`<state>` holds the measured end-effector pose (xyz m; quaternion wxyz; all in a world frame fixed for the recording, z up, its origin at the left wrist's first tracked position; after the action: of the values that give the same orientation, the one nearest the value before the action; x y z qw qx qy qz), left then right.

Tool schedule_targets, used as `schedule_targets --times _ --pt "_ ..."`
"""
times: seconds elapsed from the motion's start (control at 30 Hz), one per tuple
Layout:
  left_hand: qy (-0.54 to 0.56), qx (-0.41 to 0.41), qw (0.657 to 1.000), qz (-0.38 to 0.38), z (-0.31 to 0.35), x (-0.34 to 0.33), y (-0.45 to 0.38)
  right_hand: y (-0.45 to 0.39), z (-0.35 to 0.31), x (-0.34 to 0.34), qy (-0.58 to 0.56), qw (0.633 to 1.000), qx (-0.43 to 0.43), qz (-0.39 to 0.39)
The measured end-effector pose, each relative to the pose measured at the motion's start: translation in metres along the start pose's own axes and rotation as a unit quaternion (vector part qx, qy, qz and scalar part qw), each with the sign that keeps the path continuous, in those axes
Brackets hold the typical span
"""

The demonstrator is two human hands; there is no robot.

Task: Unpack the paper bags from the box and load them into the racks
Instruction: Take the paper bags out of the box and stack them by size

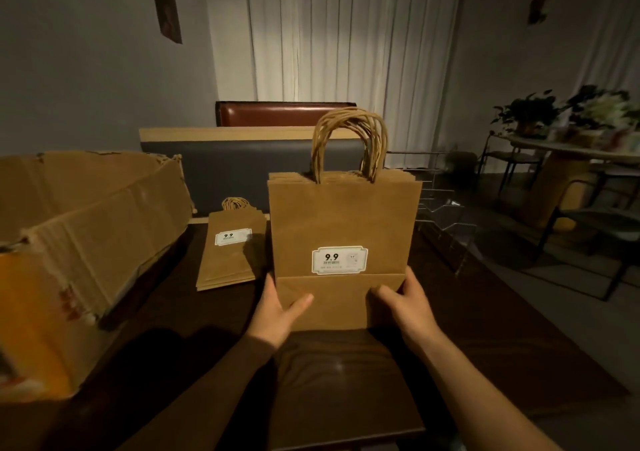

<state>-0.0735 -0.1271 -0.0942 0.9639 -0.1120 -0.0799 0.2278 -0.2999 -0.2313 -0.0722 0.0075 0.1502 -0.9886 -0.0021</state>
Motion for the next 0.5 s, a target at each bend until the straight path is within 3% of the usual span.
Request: schedule_targets --times 0.2,0.5 --pt "0.023 -0.001 1.0 -0.014 0.0 -0.004 -0.003 -0.001 0.0 -0.001 0.006 1.0 0.005 -0.018" --pt "0.001 0.047 0.998 0.052 -0.005 0.003 -0.034 -0.035 -0.018 -0.013 0.109 0.993 -0.021 0.033"
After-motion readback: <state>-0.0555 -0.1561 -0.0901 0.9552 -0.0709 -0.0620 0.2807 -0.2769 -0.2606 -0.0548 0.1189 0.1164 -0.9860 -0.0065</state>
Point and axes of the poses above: each hand's wrist, its own y-axis away from the middle knuckle, its own x-axis out of the back of the hand, z = x × y, the point moved 10 cm from there along -y, towards the middle knuckle, and after that the axes turned 8 degrees about -x, right-handed, at the moved point
